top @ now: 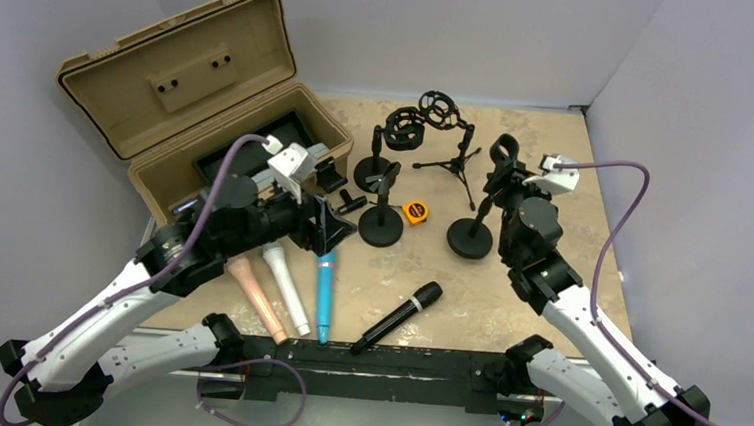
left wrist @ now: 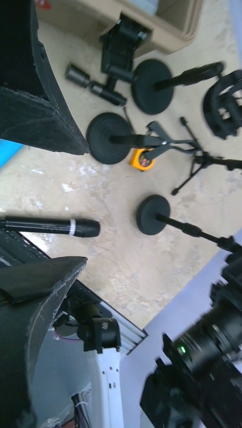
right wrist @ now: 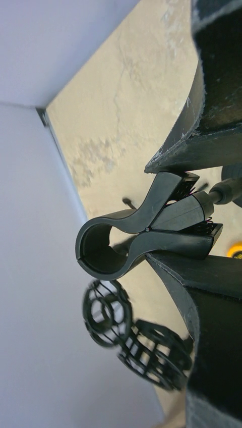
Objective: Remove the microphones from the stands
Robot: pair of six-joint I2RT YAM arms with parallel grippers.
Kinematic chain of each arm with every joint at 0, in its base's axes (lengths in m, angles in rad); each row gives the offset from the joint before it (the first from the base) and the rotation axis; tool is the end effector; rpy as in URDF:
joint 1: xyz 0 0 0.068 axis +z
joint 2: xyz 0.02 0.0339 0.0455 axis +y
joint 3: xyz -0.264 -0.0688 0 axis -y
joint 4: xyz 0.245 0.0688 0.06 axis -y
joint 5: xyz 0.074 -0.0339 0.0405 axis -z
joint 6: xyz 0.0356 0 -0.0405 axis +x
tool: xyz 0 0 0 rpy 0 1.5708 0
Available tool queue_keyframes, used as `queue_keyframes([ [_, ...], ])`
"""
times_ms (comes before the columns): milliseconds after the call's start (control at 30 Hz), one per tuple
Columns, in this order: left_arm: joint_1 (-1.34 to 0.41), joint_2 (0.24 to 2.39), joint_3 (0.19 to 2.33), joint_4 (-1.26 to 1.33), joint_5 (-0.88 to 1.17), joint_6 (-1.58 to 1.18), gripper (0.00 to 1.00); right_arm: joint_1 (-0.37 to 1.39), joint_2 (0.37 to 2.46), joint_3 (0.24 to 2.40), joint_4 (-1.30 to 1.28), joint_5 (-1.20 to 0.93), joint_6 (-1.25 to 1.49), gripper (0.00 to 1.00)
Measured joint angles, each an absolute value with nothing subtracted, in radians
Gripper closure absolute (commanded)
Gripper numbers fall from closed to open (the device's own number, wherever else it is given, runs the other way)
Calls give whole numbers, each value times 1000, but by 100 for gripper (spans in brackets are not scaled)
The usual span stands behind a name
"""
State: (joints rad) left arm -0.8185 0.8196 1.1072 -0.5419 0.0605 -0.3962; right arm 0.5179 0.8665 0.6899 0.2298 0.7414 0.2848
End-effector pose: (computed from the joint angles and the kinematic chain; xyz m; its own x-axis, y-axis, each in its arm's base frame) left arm 0.1103 -0.1210 0.4059 -0.4553 -0.0773 -0.8870 0.6429 0.6607 -0.3875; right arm 0.1865 0.0786 0.3360 0.1064 0.2991 -0.9483 0.1989 0.9280 0.3150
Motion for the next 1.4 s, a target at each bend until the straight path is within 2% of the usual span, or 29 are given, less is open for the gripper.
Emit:
queue_keyframes([
  [233, -818, 784, 1311, -595, -17, -264, 26, 518, 949, 708, 318, 929, 274, 100],
  [700, -818, 715, 1261, -581, -203, -62, 24, 491, 968, 714, 497, 1134, 136, 100],
  [933, -818, 685, 1142, -510, -268, 2, 23, 344, 1142, 825, 605, 1106, 63, 100],
  [1167, -813, 624, 992, -431, -340, 30, 22, 328, 1171, 804, 757, 1059, 3, 100],
  [1400, -806, 611, 957, -400, -350, 31, 22, 357, 1269, 758, 606, 973, 228, 100],
])
